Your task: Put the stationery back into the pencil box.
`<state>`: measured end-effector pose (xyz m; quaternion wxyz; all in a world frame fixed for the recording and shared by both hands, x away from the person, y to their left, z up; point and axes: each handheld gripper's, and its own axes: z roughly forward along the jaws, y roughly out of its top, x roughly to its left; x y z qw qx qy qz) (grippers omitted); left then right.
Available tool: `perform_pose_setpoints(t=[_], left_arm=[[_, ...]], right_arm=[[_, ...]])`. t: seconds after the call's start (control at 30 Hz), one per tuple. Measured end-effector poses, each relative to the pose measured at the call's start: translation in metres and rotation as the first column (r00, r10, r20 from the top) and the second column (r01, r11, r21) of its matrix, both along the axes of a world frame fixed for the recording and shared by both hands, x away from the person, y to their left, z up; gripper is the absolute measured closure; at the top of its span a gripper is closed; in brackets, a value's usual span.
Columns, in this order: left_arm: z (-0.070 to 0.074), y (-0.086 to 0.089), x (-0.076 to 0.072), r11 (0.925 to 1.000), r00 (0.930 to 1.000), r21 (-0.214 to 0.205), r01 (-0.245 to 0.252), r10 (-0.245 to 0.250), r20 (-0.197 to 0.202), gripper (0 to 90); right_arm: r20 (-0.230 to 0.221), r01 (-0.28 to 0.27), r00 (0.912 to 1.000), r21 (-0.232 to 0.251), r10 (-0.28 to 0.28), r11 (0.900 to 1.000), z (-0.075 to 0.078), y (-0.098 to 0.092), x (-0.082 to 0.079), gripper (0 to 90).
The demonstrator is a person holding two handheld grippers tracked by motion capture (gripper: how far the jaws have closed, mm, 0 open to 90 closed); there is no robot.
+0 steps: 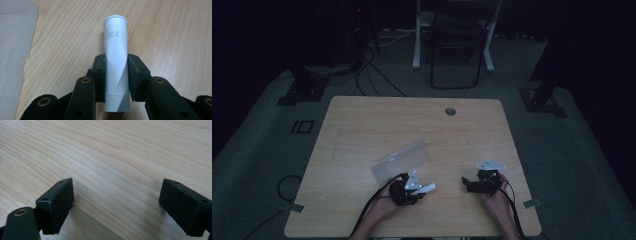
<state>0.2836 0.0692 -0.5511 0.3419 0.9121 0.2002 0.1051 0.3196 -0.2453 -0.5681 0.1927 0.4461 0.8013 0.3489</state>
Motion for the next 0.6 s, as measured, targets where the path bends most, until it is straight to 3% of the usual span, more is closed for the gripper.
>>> perform_pose_setpoints(t=[0.27,0.6], left_arm=[[0.002,0.001,0.000,0.9999,0.9999,-0.010,-0.010,0.010,0.008,70.5],[0.016,0.005,-0.002,0.9992,0.9992,-0.035,-0.018,0.019,0.036,70.5]], right_arm=[[0.000,0.000,1.0000,0.000,0.000,1.0000,0.000,0.000,0.000,12.6],[0.000,0.000,1.0000,0.000,0.000,1.0000,0.000,0.000,0.000,12.5]])
